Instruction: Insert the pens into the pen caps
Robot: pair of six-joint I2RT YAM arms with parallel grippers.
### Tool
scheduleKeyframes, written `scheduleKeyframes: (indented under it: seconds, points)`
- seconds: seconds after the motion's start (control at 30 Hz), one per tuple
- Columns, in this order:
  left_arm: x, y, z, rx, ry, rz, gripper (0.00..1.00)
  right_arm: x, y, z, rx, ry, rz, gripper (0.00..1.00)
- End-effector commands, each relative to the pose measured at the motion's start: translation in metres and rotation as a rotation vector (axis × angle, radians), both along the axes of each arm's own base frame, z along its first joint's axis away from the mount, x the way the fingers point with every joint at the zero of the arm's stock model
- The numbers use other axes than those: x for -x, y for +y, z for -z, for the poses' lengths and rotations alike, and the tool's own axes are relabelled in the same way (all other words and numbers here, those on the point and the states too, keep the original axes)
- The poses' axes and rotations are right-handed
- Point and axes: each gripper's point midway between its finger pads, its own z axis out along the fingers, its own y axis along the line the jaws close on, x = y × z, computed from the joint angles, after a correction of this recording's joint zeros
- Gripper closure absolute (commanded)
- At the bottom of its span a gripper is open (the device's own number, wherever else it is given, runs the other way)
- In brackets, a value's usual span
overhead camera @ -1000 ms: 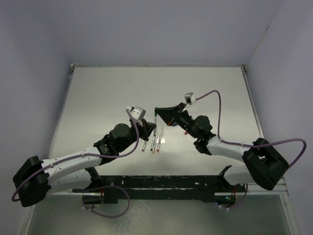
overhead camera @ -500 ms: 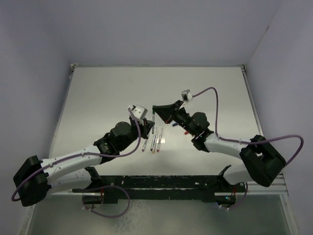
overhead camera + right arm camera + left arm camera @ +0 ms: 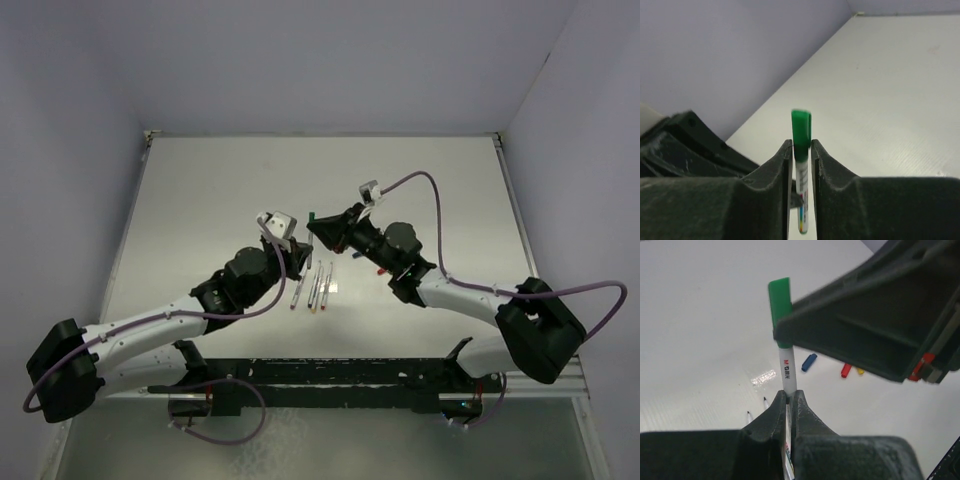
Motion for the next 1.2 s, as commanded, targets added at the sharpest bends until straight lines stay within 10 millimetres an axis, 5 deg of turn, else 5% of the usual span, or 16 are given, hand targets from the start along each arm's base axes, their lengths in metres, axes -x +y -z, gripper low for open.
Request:
scheduleKeyframes:
  seconds: [0.0, 0.13, 0.37, 0.7, 1.0, 1.17]
  points:
    - [-0.01, 0.003, -0.051, 0.169, -0.052, -0.064, 1.0, 0.01, -0.002, 0.015, 0.154, 0.017, 0.0, 0.73]
    - [-0.004, 0.018, 0.003, 0.072, 0.079, -0.121, 1.0, -0.004, -0.028, -0.022, 0.153, -0.08, 0.156, 0.58]
    - [-0.014, 0.048, 0.041, -0.051, 0.17, -0.27, 1.0, -0.011, -0.076, -0.049, 0.178, -0.139, 0.364, 0.36]
    - [-0.073, 0.091, 0.074, -0.068, 0.301, -0.385, 1.0, -0.022, -0.126, -0.012, 0.257, -0.046, 0.52, 0.41]
    - [-0.111, 0.09, 0.114, -0.199, 0.422, -0.397, 1.0, -0.05, -0.182, 0.048, 0.317, 0.26, 0.683, 0.46]
    - [-0.127, 0.096, 0.135, -0.235, 0.478, -0.394, 1.0, -0.055, -0.184, 0.061, 0.343, 0.327, 0.674, 0.45]
